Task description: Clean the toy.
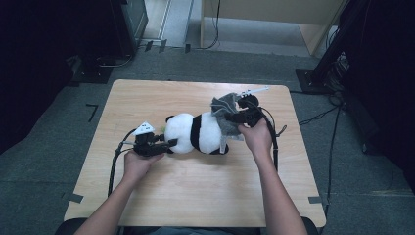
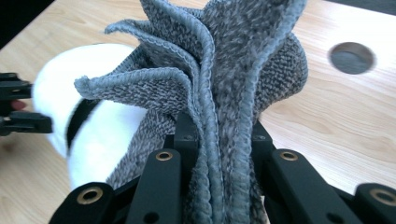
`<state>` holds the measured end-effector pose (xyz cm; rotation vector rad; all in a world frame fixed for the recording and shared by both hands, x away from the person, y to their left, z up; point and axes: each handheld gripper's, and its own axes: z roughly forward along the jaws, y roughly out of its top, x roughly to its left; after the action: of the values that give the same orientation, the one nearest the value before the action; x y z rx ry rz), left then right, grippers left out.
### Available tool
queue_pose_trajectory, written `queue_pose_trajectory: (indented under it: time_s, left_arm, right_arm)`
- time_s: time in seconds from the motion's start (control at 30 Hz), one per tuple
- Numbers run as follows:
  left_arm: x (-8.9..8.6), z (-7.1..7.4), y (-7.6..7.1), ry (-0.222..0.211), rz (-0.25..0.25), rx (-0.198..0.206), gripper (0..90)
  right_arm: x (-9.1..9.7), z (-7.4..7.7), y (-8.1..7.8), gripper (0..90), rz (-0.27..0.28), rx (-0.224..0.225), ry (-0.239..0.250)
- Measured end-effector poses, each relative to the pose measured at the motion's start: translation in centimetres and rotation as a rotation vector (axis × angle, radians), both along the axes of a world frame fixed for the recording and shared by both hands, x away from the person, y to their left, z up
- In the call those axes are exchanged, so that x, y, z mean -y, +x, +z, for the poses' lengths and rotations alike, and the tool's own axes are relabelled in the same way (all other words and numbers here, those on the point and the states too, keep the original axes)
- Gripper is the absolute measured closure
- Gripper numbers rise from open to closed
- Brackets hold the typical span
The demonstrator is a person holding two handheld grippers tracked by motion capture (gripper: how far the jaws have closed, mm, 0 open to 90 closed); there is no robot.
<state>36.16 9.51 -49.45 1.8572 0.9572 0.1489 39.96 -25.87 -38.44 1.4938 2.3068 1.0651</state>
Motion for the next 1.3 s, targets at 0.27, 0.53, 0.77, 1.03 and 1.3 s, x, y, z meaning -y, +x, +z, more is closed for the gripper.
queue_pose_trajectory:
  time_s: [0.27, 0.53, 0.77, 1.03, 1.3]
  left_arm:
    - [0.1, 0.2, -0.1, -0.004, 0.006, 0.002, 51.8]
    - [0.2, 0.5, -0.3, 0.003, 0.011, 0.005, 52.0]
    - [0.3, 0.6, -0.4, 0.006, 0.015, 0.006, 51.9]
    - [0.4, 0.9, -0.5, 0.004, 0.034, -0.005, 52.3]
    - [0.2, 0.7, -0.3, 0.009, 0.038, -0.023, 54.3]
  right_arm:
    - [-0.7, 3.2, -0.7, 74.2, 0.023, 0.063, 0.052]
    - [-7.8, 3.4, -0.2, 74.1, 0.16, 0.06, 0.071]
    - [-13.3, 1.3, 0.4, 74.0, 0.227, 0.008, 0.109]
    - [-17.1, -1.8, 0.4, 73.8, 0.253, -0.049, 0.065]
    - [-15.8, -2.6, 0.2, 73.7, 0.245, -0.021, 0.005]
